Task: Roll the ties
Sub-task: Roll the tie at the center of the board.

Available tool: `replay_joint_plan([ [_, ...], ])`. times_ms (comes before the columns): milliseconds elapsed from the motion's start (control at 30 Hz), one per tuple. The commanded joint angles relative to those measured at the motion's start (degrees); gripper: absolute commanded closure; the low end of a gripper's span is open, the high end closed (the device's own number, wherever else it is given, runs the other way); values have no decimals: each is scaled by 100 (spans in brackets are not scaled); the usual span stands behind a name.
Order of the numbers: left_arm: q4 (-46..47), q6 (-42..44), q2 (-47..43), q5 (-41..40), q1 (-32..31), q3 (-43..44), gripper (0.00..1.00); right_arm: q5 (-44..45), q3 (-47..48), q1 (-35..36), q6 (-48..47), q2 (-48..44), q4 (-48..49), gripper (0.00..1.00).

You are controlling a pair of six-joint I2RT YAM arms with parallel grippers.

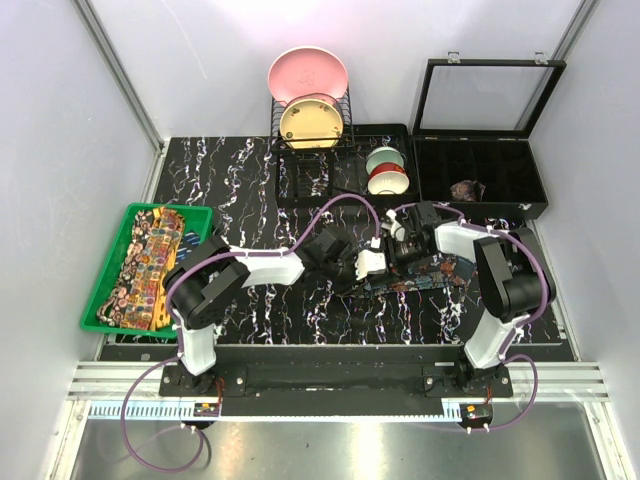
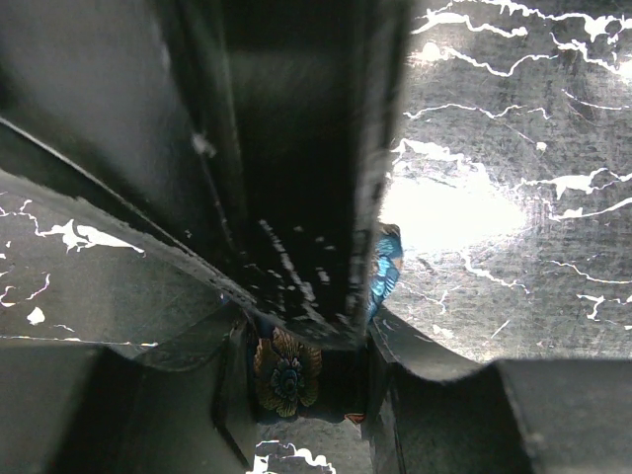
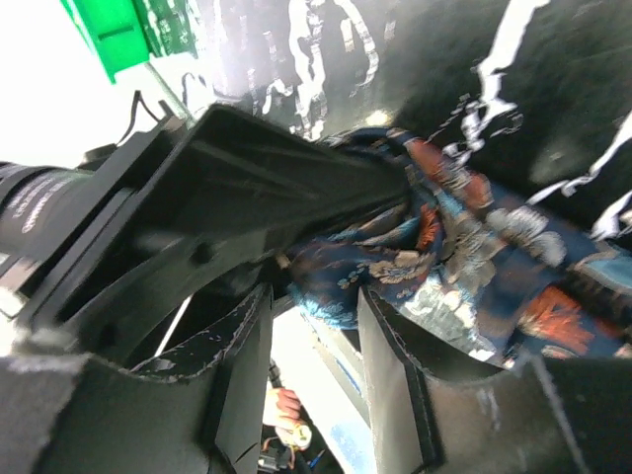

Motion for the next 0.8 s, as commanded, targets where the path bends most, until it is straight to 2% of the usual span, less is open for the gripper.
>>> replay_joint_plan([
  [0,-400,65,84,-111,-1,12,86,-200,-8,45,-201,-505,-218,55],
  [100,-391,47,75,-102,-1,12,86,-111,53,71,-201,-330,-209,57],
  [167,-417,30,75,-85,-1,38,85,-50,97,62,-279,-138,-262,62],
  [400,-461,30,102,-50,8,126,84,275,290,71,-675,215,-816,65],
  [433,-453,30,93,-58,-1,126,84,302,316,71,-658,224,-798,71],
  [467,-453,30,93,-58,-1,126,83,328,352,71,-658,276,-798,82],
  [500,-453,30,76,-41,8,118,82,337,378,71,-667,312,-798,99],
  [767,-391,-32,-135,38,-1,118,50,1145,396,-34,-684,242,-965,100],
])
